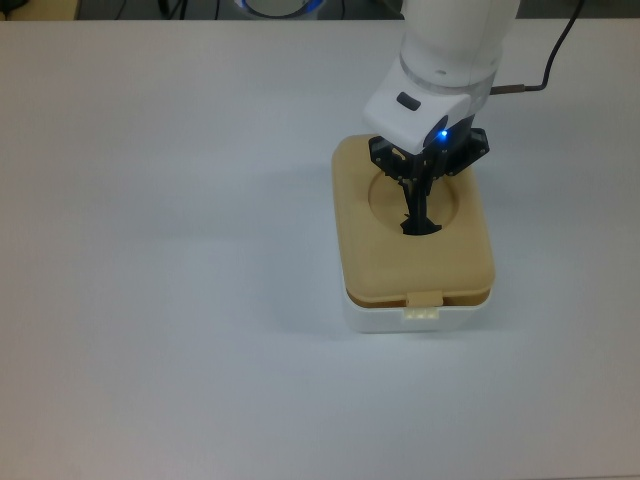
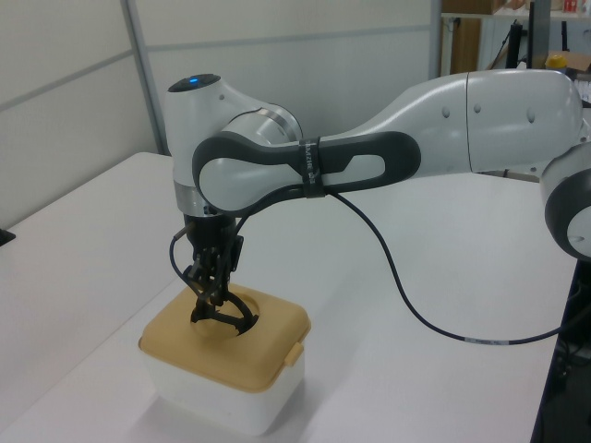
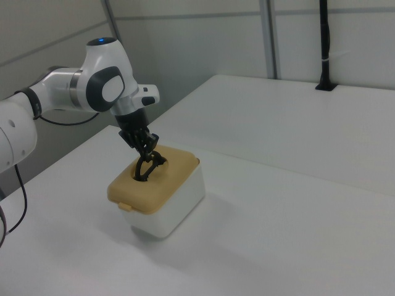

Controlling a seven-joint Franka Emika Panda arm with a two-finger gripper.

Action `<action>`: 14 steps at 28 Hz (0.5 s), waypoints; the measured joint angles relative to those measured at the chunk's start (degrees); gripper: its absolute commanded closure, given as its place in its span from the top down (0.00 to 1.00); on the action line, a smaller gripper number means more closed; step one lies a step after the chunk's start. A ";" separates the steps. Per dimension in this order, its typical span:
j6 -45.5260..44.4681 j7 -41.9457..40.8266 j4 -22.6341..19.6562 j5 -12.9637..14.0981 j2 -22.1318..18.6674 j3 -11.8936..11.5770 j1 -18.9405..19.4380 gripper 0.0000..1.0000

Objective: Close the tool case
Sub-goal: 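Lower the lid onto the box rim and press it down, then open the gripper, release the handle, and raise the gripper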

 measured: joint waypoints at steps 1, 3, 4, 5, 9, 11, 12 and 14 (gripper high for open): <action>0.03 0.15 0.00 0.00 0.00 0.01 0.00 0.58; 0.18 0.34 0.00 0.00 0.00 0.07 0.00 1.00; 0.35 0.47 0.00 0.00 0.00 0.10 0.00 1.00; 0.44 0.50 0.00 0.00 0.01 0.12 0.00 1.00; 0.55 0.69 0.00 -0.01 0.01 0.15 0.00 1.00; 0.55 0.75 0.00 -0.01 0.00 0.15 0.00 1.00; 0.55 0.77 0.00 -0.01 0.00 0.15 0.00 1.00; 0.55 0.81 0.02 -0.02 -0.03 0.15 0.00 1.00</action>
